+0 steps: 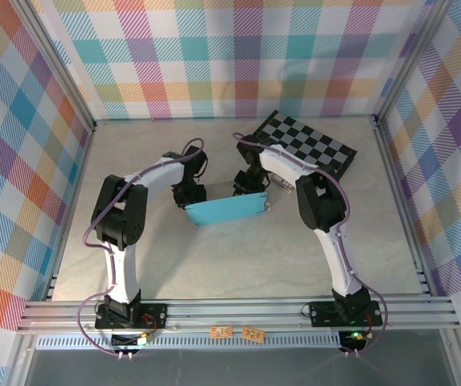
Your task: Fold the paper box
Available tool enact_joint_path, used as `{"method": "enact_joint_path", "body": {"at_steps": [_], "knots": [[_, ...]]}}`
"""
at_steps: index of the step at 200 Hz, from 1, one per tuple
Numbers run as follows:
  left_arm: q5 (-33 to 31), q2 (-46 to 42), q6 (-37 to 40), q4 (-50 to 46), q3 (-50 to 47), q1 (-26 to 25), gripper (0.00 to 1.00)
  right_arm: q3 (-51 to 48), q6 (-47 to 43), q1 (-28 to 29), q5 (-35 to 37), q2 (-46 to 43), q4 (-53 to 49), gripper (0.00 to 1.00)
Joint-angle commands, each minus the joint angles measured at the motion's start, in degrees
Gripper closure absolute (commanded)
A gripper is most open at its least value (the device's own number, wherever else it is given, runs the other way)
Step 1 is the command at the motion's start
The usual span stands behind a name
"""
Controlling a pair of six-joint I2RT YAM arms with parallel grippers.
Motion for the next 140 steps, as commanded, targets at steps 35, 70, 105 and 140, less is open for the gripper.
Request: {"method": "enact_joint_path", "body": {"at_steps": [35, 70, 105, 140], "knots": [[-1.35, 5.69, -0.95, -1.52, -2.53, -2.66, 0.89, -0.92, -0.41, 0.13, 0.07, -2.26, 0.30, 0.83], [-4.09, 3.17, -1.05, -0.62, -3.79, -3.19, 1.00, -0.86, -0.26, 0.10, 0.74, -5.26, 1.15, 0.80], [-8.86, -6.35, 0.94, 1.44, -3.23, -3.52, 1.00, -2.87, 1.76, 0.16, 8.27, -17.01, 4.44, 0.59], [-12.69, -15.62, 6.26, 5.35, -1.99, -3.83, 1.00, -5.56, 3.09, 0.05, 17.57, -30.85, 8.65, 0.49]]}}
